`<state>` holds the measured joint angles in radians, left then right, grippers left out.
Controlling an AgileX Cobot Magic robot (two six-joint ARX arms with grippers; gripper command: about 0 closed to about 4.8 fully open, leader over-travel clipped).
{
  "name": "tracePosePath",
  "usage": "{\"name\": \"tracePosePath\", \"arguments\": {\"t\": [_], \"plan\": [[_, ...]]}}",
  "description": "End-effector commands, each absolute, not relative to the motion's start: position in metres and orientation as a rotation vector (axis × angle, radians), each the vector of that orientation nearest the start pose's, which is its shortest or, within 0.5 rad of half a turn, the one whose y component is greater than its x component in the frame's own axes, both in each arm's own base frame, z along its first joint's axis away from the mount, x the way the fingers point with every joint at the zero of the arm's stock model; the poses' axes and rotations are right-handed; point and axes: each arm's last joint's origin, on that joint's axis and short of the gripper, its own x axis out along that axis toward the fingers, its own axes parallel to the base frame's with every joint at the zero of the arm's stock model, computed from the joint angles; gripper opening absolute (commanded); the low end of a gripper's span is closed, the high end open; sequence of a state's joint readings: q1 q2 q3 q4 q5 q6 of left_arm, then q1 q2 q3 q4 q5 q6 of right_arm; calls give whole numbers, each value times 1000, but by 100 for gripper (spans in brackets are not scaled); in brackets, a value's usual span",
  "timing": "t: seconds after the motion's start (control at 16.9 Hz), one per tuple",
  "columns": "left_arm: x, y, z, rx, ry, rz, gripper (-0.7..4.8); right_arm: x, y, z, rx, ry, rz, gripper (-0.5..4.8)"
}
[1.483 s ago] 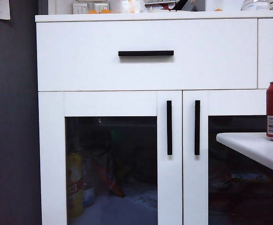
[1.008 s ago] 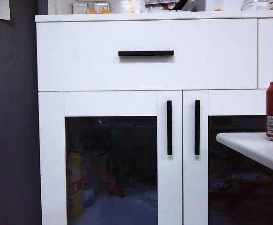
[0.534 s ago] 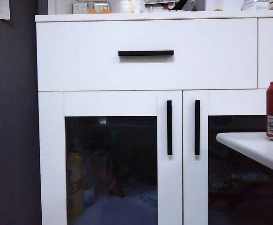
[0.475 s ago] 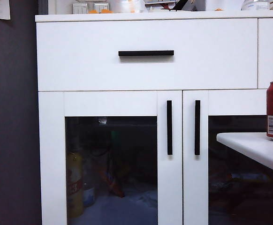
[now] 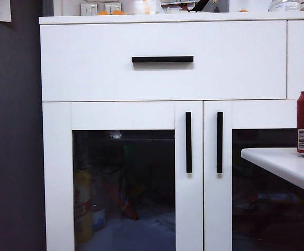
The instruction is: Open the left door of the white cabinet, pick up a can of beverage from the table on the right, place it inside the cabinet, and finally close the cabinet door.
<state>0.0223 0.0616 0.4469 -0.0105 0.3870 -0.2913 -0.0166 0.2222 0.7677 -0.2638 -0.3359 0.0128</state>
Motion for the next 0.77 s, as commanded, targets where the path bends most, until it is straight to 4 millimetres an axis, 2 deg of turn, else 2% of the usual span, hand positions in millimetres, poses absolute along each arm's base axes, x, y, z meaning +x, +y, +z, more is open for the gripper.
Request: {"name": "tracePosePath", "arguments": {"t": [0.06,0.24,0.3,0.42,0.59,0.77], "plan": [[55,-10,332,-211,-316,-432,479,31,10,415,-39,-326,360,479],[77,-10,359,-214,-303,-454,479,38,10,449,-20,-305,345,479],[93,-11,368,-250,-288,-471,479,49,9,457,54,-283,335,479],[115,-17,373,-292,-269,-534,479,71,9,458,110,-227,342,479],[145,-39,364,-335,-181,-568,479,93,9,454,172,-154,353,479],[171,-82,342,-256,-64,-578,479,106,13,454,197,-137,394,479]]}}
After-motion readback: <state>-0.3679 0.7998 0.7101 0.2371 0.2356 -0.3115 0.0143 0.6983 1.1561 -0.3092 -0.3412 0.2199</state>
